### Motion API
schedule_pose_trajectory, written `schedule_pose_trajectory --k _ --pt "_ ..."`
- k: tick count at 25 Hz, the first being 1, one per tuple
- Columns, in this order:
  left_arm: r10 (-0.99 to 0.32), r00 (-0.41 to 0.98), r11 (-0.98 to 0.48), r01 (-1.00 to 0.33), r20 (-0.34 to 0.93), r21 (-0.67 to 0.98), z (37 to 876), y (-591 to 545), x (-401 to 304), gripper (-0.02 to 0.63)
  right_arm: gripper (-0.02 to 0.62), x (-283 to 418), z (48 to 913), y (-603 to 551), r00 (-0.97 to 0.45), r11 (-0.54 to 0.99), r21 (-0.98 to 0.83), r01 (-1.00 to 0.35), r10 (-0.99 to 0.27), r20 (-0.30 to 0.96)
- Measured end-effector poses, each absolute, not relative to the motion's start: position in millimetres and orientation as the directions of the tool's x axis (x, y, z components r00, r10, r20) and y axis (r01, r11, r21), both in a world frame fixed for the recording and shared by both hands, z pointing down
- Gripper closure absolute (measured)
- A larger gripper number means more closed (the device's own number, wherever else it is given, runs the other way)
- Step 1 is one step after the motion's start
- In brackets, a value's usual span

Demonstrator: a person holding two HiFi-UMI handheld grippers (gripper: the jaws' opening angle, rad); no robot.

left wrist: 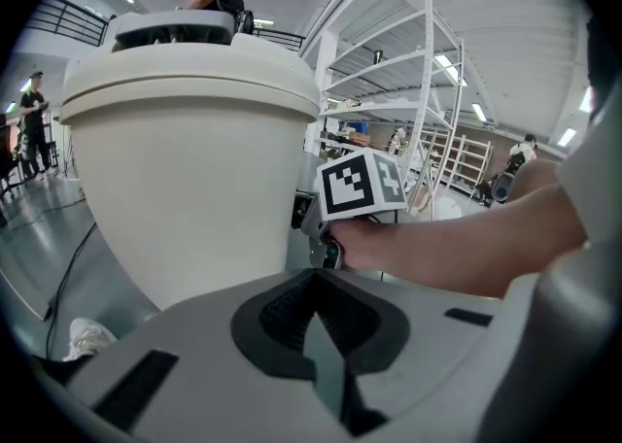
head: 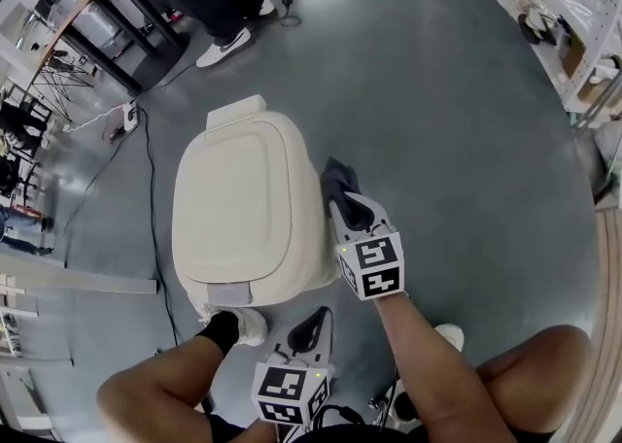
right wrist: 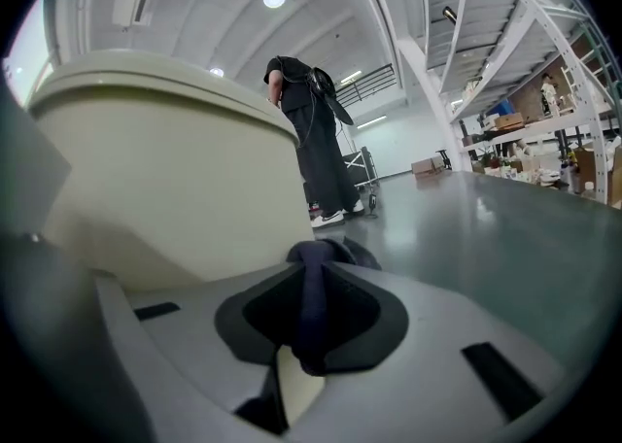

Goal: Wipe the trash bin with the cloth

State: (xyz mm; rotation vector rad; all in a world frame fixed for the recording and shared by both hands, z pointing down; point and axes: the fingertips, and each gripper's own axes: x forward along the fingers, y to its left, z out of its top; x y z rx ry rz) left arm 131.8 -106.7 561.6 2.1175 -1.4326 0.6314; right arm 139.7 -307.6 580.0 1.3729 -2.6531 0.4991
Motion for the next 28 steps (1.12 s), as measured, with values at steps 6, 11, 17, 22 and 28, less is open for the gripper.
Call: schedule_pose_trajectory --k 6,11,17,22,28 --pt "-0.697 0.344 -0.319 -0.935 0.629 0.158 568 -105 132 0.606 0.543 140 616 -315 -0.572 0.501 -0.281 -0.818 -0.762 0.304" --pt "-0.705 0.327 -0.302 -0.941 0.629 0.151 570 -107 122 0.606 0.543 139 648 -316 -0.587 0.497 -0.313 -0.809 -0.715 0.380" --pt "-0.694 0.332 -0.298 -0.940 0.639 0.164 575 -108 116 0.606 0.543 136 678 -316 -0.588 0.463 -0.363 -0.808 -0.663 0.464" --pt "-0.706 0.337 -0.305 -0.938 0.623 0.162 571 -110 113 0.606 0.543 135 681 -317 -0.596 0.460 -0.378 -0.803 -0.611 0.521" --pt "-0.726 0.357 -0.315 -0.932 0.587 0.178 551 -110 114 0.606 0.543 148 644 -312 -0.514 0.444 -0.264 -0.856 -0.678 0.525"
